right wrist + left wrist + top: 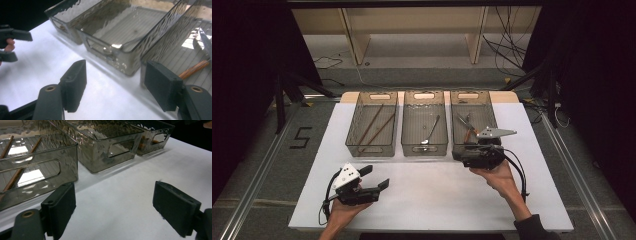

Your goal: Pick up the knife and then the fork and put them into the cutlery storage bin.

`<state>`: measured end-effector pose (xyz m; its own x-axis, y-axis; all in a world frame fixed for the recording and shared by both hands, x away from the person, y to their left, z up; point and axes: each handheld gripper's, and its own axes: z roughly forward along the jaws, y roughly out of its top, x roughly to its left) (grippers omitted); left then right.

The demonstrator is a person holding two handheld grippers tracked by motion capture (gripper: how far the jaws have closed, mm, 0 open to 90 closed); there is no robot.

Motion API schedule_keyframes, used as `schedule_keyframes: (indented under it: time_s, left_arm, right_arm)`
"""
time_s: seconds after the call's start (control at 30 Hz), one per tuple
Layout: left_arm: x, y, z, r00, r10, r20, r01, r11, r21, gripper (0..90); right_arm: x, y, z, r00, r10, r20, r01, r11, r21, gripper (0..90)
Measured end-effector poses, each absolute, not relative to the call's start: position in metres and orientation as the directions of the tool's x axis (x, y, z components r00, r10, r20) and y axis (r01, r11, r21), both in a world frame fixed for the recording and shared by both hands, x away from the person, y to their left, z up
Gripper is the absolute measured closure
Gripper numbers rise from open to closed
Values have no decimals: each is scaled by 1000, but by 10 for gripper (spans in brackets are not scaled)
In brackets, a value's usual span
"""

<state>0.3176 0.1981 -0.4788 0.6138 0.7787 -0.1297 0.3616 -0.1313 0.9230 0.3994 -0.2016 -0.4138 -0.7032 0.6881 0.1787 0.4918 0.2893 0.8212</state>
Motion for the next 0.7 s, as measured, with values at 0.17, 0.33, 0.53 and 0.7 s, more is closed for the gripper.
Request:
schedule_keyframes:
  time_s: [0.17, 0.33, 0.53, 0.7]
  left_arm:
    - [318, 198, -478, 616, 777, -128, 359, -133, 924, 182]
    - [317, 198, -478, 617, 776, -128, 359, -133, 924, 182]
    - [317, 197, -478, 619, 775, -126, 362, -139, 922, 182]
    - [318, 197, -478, 622, 772, -133, 365, -135, 921, 182]
  right_arm:
    - [390, -202, -415, -715, 675, 182, 476, 279, 834, 329]
    - [378, -201, -416, -727, 664, 178, 452, 267, 851, 310]
    - [364, -207, -426, -734, 655, 178, 441, 261, 858, 307]
    - [354, -214, -434, -734, 653, 187, 436, 241, 867, 298]
